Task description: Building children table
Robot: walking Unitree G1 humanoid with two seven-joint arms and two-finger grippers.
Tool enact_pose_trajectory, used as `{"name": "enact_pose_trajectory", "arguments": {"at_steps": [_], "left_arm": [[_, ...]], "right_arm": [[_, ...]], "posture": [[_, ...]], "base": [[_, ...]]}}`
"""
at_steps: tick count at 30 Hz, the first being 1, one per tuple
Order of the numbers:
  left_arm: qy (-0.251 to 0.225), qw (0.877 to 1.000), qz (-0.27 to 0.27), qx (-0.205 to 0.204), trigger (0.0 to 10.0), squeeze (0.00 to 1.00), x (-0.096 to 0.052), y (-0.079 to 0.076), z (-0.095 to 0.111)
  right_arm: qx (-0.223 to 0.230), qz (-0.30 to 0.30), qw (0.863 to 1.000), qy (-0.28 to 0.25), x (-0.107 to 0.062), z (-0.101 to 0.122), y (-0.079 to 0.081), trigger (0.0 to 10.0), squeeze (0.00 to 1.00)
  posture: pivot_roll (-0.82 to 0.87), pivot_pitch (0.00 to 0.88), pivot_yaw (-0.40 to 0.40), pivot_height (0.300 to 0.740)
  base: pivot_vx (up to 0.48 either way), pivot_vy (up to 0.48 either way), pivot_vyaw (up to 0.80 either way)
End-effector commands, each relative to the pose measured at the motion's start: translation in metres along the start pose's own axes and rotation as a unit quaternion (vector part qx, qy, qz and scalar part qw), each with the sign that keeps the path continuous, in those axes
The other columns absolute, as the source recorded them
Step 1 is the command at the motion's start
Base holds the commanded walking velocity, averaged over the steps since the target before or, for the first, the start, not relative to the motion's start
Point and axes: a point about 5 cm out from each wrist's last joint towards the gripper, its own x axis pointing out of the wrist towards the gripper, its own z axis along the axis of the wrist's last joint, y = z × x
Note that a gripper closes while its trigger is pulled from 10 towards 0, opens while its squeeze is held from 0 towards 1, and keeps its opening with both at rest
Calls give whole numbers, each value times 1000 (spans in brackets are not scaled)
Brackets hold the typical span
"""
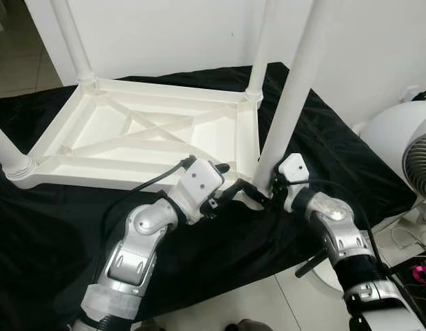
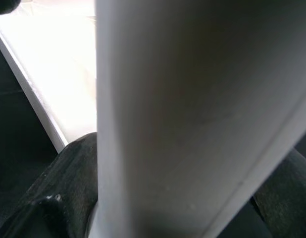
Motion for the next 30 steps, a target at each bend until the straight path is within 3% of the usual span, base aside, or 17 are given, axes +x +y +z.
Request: {"name": "enact_pose_trajectory", "arguments": {"at_steps": [1, 2, 3, 4, 5, 6, 16, 17, 19, 20, 24, 29, 30], "left_arm": [[5, 999, 43, 2, 10000, 0, 2, 3, -2], [4, 999, 42, 1, 10000, 0, 3, 2, -2], [4, 999, 42, 2, 10000, 0, 3, 2, -2], [4, 999, 42, 2, 10000, 0, 3, 2, -2], [3, 999, 42, 1, 10000, 0, 3, 2, -2], [3, 999, 42, 2, 10000, 0, 4, 2, -2], [1, 999, 41, 1, 10000, 0, 4, 1, -2], [1, 999, 41, 0, 10000, 0, 5, 1, -2], [1, 999, 41, -1, 10000, 0, 5, 1, -2], [0, 999, 40, -1, 10000, 0, 5, 1, -2], [0, 999, 39, -2, 10000, 0, 6, 0, -2], [-1, 999, 36, -7, 10000, 0, 5, -3, -3], [-1, 999, 36, -7, 10000, 0, 5, -3, -3]], "right_arm": [[-10, 21, 1000, -3, 10, 4, 4, 10000, 0], [-7, 28, 1000, -4, 12, 4, 5, 10000, 0], [-6, 34, 999, -5, 14, 4, 6, 4118, 0], [-6, 34, 999, -5, 14, 4, 6, 4118, 0], [-4, 43, 999, -5, 15, 3, 8, 2627, 0], [-3, 49, 999, -6, 16, 2, 9, 0, 0], [12, 48, 999, -10, 7, -2, 10, 0, 0], [17, 38, 999, -13, 7, -2, 12, 3373, 0], [20, 30, 999, -15, 7, -1, 13, 3373, 0], [33, 18, 999, -23, 8, -1, 15, 10000, 0], [45, -6, 999, -30, 9, 1, 20, 10000, 0], [48, -129, 990, -14, 10, 0, 29, 10000, 0], [48, -129, 990, -14, 10, 0, 29, 10000, 0]], "posture": [[-61, 1, -14, 740], [-62, 0, -16, 740], [-62, 0, -17, 740], [-62, 0, -17, 740], [-62, 0, -17, 740], [-63, 1, -19, 740], [-73, 5, -22, 740], [-76, 7, -21, 740], [-76, 7, -21, 740], [-79, 9, -22, 740], [-84, 15, -23, 740], [-90, 26, -26, 740], [-90, 26, -26, 740]], "base": [[0, 0, 0], [0, 0, 0], [0, 0, 0], [0, 0, 0], [0, 0, 0], [0, 0, 0], [0, 0, 0], [0, 0, 0], [0, 0, 0], [0, 0, 0], [0, 0, 0], [0, 0, 0], [0, 0, 0]]}}
